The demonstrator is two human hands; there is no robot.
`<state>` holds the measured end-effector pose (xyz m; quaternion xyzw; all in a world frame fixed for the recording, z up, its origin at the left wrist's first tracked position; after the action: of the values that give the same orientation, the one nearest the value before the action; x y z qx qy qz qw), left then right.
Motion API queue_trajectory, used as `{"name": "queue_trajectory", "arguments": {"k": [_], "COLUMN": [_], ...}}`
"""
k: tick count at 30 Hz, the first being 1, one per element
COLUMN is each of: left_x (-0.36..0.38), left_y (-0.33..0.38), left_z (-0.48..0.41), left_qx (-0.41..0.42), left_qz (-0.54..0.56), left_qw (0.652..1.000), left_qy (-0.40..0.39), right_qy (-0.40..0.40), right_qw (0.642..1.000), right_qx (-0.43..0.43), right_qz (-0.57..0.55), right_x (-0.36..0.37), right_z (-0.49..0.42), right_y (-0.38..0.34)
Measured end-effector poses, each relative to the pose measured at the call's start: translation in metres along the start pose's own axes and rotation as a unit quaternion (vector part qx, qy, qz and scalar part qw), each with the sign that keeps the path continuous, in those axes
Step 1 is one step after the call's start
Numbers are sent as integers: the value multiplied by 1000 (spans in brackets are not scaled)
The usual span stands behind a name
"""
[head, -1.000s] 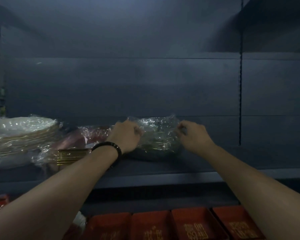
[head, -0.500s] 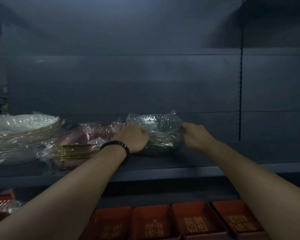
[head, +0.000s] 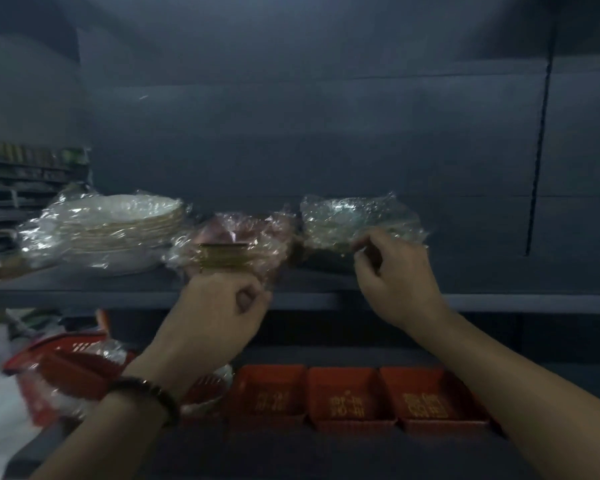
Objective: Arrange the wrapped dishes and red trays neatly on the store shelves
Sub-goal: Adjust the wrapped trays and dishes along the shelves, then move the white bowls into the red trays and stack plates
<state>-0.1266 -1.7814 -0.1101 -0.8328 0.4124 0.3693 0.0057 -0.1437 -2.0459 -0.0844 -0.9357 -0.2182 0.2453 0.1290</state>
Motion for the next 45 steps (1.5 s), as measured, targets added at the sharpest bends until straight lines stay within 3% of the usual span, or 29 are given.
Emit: {"name": "queue_trajectory", "arguments": {"k": [3, 9, 17, 23, 27, 32, 45], "left_x": [-2, 18, 58, 75, 90, 102, 110], "left_y": [-44, -127, -197, -232, -250, -260, -259], "left_z": [45, 131, 203, 207, 199, 196, 191], "left_qx": [-62, -117, -275, -334, -345, -366, -393], "left_qz": [-25, -104, -5, 36, 53, 57, 181], "left_qw": [998, 985, 960, 941, 935, 928, 899], "left_qy": [-22, -78, -49, -39, -71, -46, 67], "right_qy": [-83, -276, -400, -394, -354, -368, -277], "right_qw": [996, 956, 905, 913, 927, 920, 959], "right_qx": [-5, 82, 137, 102, 121, 132, 28], "right_qz": [-5, -53, -42, -16, -31, -16, -58], "right_x": [33, 127, 256, 329, 373, 412, 372], "right_z": [29, 106, 182, 182, 169, 166, 185], "right_y": [-24, -49, -53, -62, -67, -72, -45]}}
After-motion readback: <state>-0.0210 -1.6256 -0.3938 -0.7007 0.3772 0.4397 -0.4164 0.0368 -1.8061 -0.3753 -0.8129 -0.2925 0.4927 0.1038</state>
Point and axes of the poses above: each hand's wrist, its own z-axis away from the middle knuckle, its own x-axis out of the palm, y = z × x, the point moved 3 cm from there along -z, towards the middle knuckle, and after that the axes turned 7 degrees about x, right-handed, at the moved point
